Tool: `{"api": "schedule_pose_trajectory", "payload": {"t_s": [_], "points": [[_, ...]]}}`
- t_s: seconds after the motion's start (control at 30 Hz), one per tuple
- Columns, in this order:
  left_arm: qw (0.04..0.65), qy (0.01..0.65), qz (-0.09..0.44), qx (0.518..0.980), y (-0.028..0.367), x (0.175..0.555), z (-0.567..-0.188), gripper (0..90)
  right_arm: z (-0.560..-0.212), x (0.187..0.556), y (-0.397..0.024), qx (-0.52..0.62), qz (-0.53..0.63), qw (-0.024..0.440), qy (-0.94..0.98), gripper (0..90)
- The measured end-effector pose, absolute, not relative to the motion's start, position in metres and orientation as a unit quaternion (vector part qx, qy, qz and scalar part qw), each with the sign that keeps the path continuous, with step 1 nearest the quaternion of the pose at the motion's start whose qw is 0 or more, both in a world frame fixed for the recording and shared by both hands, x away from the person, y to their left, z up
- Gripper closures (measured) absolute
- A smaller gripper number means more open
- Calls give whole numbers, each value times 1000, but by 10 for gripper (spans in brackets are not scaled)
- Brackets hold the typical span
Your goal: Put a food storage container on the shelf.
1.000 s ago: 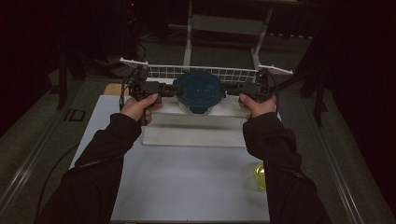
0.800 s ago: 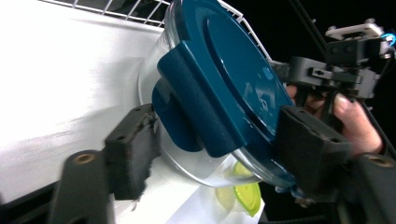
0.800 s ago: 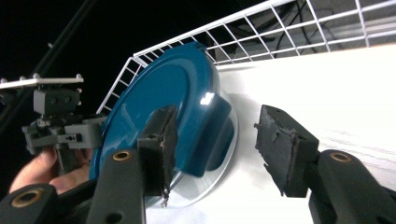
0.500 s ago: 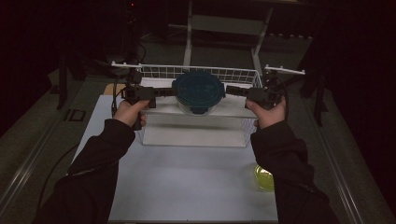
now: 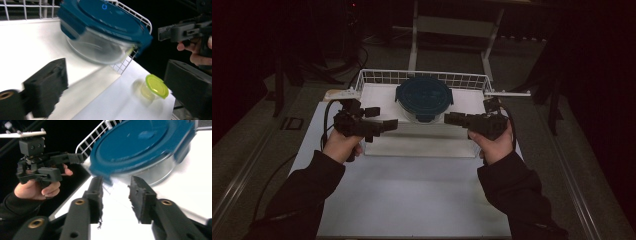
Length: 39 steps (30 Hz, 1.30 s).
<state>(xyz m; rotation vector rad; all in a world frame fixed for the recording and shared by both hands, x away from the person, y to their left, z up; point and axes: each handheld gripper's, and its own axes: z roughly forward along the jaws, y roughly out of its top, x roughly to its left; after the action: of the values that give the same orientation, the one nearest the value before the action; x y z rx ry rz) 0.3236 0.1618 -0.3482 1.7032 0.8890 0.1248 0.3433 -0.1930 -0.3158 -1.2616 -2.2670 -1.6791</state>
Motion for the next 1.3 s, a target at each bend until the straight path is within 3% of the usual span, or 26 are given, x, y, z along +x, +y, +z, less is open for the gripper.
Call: {"api": "schedule_pose_trajectory", "payload": {"t_s": [0.37, 0.83, 1.3], "points": [[560, 339, 93, 750, 151, 277, -382, 9, -329, 333, -177, -390, -530, 32, -753, 871], [540, 336, 88, 766, 150, 234, -436, 9, -335, 340, -156, -393, -516, 16, -761, 899], [534, 356, 97, 760, 156, 226, -468, 9, -338, 357, -144, -405, -514, 21, -756, 899]]}}
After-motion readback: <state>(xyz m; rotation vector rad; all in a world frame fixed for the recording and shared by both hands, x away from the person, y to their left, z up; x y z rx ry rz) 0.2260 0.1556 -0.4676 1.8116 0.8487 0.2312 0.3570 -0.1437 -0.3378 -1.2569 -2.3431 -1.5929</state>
